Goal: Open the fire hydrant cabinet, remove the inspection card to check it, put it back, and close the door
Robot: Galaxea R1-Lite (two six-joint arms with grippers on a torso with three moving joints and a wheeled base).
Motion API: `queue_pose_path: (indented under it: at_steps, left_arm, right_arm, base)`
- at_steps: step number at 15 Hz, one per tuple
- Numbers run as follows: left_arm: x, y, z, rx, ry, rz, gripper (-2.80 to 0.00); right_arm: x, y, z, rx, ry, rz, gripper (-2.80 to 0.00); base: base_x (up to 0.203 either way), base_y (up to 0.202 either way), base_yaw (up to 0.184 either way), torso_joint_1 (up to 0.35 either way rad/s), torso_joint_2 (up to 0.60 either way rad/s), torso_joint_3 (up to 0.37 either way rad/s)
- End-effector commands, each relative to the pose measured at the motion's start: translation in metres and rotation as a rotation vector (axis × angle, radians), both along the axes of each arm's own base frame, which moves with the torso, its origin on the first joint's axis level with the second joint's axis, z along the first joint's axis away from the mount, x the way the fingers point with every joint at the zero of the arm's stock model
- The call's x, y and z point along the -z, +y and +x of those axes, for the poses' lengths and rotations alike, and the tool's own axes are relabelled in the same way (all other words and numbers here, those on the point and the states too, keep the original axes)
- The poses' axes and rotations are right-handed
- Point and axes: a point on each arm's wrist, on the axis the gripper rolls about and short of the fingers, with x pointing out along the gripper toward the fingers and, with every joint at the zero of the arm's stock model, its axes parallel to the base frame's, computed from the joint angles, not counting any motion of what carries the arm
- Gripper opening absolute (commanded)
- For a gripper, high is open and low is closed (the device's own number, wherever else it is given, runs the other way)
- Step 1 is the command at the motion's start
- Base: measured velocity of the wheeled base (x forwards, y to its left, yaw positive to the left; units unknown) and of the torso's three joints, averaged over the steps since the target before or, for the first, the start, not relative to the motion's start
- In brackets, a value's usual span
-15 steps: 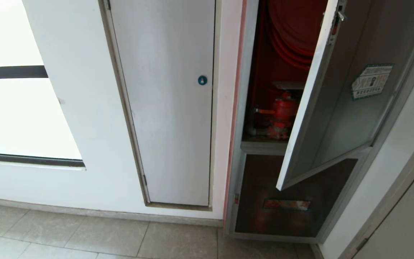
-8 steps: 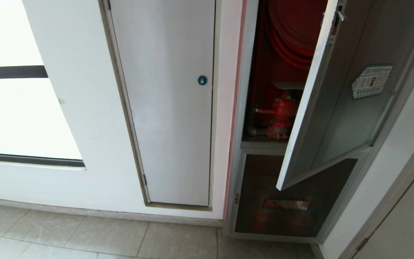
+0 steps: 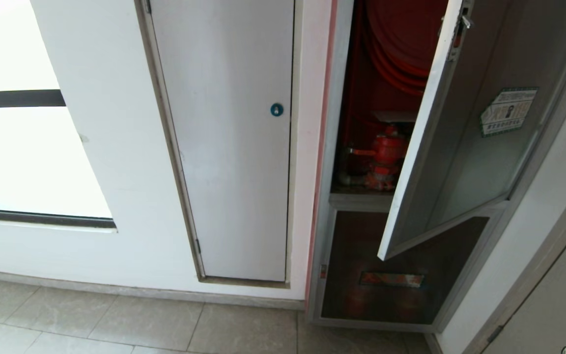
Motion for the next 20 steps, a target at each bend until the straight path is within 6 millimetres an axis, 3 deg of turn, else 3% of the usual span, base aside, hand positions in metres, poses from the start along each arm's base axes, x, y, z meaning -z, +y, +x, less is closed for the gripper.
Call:
queue_pose_path:
  at_steps: [1, 12, 18, 20]
  left_arm:
    - [0.002, 0.0, 0.0, 0.0, 0.007, 0.0, -2.8]
    - [0.002, 0.0, 0.001, 0.0, 0.007, 0.0, -2.8]
    - [0.002, 0.0, 0.0, 0.0, 0.006, 0.0, -2.8]
    - [0.002, 0.0, 0.001, 0.0, 0.007, 0.0, -2.8]
  right_arm:
    - [-0.001, 0.0, 0.007, -0.013, 0.031, 0.003, -2.8]
    - [-0.026, 0.003, 0.053, -0.069, 0.046, 0.059, -2.8]
    - [-0.031, 0.004, 0.069, -0.077, 0.067, 0.062, -2.8]
    - [-0.032, 0.005, 0.083, -0.08, 0.069, 0.062, -2.8]
  base:
    - [0.0, 0.0, 0.0, 0.0, 0.0, 0.0]
    - [0.0, 0.0, 0.0, 0.0, 0.0, 0.0]
    - [0.0, 0.0, 0.0, 0.0, 0.0, 0.0]
    - [0.0, 0.0, 0.0, 0.0, 0.0, 0.0]
